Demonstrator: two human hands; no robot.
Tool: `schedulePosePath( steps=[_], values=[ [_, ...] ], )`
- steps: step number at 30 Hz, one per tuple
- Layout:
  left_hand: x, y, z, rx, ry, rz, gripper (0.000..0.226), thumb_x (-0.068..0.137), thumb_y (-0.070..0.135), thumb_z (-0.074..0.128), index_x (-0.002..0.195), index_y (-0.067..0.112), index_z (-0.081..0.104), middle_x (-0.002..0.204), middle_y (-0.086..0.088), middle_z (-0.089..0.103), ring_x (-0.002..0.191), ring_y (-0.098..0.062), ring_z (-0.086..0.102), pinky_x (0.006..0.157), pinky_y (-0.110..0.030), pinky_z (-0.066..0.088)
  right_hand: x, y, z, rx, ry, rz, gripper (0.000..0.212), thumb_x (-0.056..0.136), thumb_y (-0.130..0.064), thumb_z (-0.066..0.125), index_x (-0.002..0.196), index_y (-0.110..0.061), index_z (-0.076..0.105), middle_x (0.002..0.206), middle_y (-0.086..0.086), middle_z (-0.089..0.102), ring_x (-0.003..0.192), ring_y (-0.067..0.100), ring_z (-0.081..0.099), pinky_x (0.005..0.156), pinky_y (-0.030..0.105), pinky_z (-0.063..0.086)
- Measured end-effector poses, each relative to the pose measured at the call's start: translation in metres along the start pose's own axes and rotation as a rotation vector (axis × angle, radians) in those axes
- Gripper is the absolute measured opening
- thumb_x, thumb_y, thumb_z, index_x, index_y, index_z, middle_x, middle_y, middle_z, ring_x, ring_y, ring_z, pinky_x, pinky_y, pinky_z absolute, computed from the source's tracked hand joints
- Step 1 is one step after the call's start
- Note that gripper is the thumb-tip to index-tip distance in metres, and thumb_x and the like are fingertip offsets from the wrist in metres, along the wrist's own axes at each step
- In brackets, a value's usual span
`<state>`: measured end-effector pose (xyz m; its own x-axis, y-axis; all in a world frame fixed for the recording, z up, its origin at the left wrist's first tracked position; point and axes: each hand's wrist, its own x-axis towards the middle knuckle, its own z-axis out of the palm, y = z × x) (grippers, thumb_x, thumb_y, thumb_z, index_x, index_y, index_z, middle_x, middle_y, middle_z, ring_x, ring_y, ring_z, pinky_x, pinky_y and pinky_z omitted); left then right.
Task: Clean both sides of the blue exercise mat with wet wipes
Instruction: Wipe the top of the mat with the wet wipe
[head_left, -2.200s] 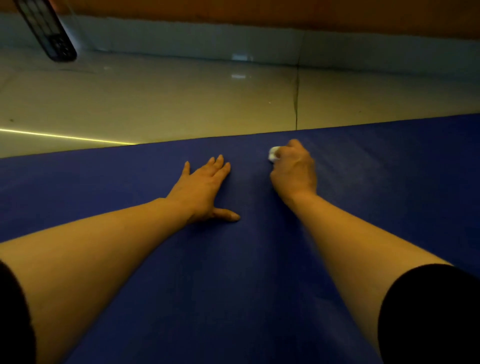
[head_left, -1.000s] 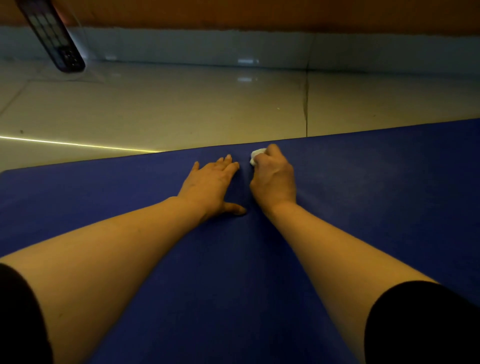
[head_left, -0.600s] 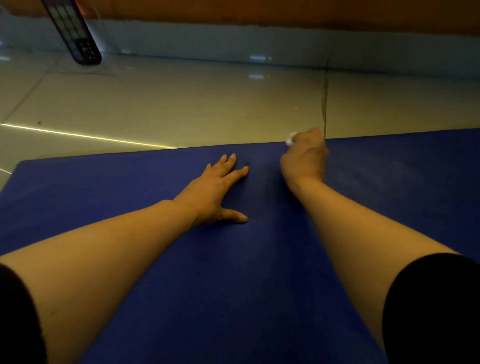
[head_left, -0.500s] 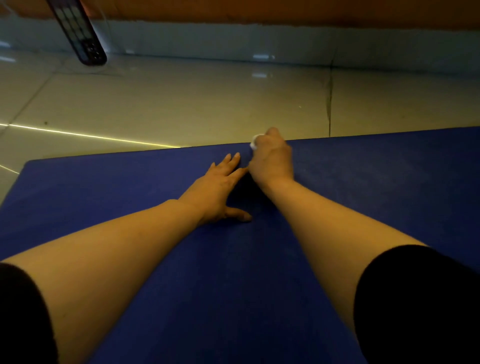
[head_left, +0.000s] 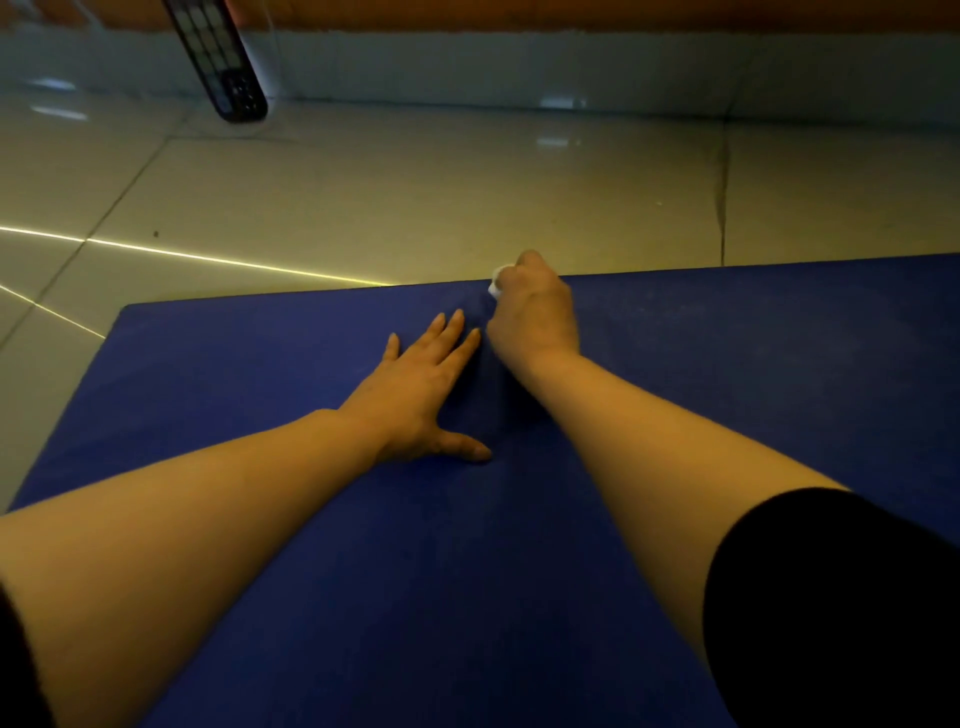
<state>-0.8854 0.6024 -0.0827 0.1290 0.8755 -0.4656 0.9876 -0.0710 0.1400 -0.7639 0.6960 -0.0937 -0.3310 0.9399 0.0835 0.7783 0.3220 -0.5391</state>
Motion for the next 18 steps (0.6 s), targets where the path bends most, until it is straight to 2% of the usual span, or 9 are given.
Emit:
schedulePosePath(
  steps=[3, 7, 9, 11, 15, 18],
  values=[
    [-0.001, 0.0, -0.001, 0.002, -0.006, 0.005, 0.123, 0.071, 0.069, 0.065, 0.152, 0.022, -0.014, 0.158, 0.001, -0.025, 0.146, -0.016, -0.02, 0.119, -0.051, -0.004, 0.0, 0.014, -0.008, -0.041, -0.01, -0.009, 0.021, 0.09, -0.007, 0.051, 0.105, -0.001, 0.064, 0.114, 0.015, 0.051, 0.101, 0.035, 0.053, 0.081, 0.037, 0.048],
    [0.0, 0.0, -0.002, 0.004, -0.013, 0.008, 0.122, 0.071, 0.069, 0.064, 0.152, 0.023, -0.015, 0.158, 0.0, -0.025, 0.146, -0.017, -0.02, 0.119, -0.051, -0.005, 0.0, 0.055, -0.035, -0.092, 0.152, 0.233, 0.017, 0.088, -0.004, 0.053, 0.1, 0.001, 0.063, 0.116, 0.016, 0.051, 0.099, 0.036, 0.055, 0.077, 0.034, 0.047],
    [0.0, 0.0, -0.001, 0.008, -0.016, -0.002, 0.123, 0.071, 0.069, 0.064, 0.152, 0.022, -0.016, 0.158, 0.0, -0.025, 0.146, -0.017, -0.02, 0.119, -0.052, -0.004, -0.004, 0.046, -0.032, -0.13, 0.143, 0.272, 0.017, 0.088, -0.002, 0.052, 0.1, 0.002, 0.062, 0.118, 0.016, 0.049, 0.099, 0.035, 0.055, 0.079, 0.034, 0.047],
    [0.0, 0.001, -0.001, 0.022, -0.019, -0.012, 0.123, 0.071, 0.069, 0.064, 0.152, 0.021, -0.016, 0.158, -0.001, -0.025, 0.146, -0.018, -0.02, 0.118, -0.052, -0.004, -0.009, 0.022, -0.017, -0.1, 0.114, 0.223, 0.019, 0.09, -0.006, 0.05, 0.104, 0.001, 0.061, 0.12, 0.017, 0.049, 0.102, 0.035, 0.053, 0.083, 0.035, 0.045],
    [-0.001, 0.003, -0.002, 0.012, -0.014, -0.017, 0.124, 0.07, 0.068, 0.066, 0.152, 0.021, -0.014, 0.159, -0.001, -0.024, 0.146, -0.017, -0.02, 0.118, -0.051, -0.003, -0.027, -0.003, 0.007, -0.05, 0.012, -0.048, 0.018, 0.092, -0.013, 0.051, 0.105, -0.003, 0.06, 0.114, 0.015, 0.052, 0.104, 0.03, 0.052, 0.082, 0.032, 0.044],
    [-0.001, 0.003, -0.004, 0.024, -0.024, -0.019, 0.123, 0.071, 0.068, 0.065, 0.152, 0.021, -0.015, 0.159, -0.001, -0.024, 0.146, -0.018, -0.019, 0.118, -0.052, -0.002, -0.022, 0.023, -0.011, -0.081, -0.004, -0.027, 0.02, 0.089, -0.008, 0.052, 0.107, -0.006, 0.062, 0.112, 0.015, 0.053, 0.099, 0.033, 0.054, 0.079, 0.035, 0.048]
  ],
)
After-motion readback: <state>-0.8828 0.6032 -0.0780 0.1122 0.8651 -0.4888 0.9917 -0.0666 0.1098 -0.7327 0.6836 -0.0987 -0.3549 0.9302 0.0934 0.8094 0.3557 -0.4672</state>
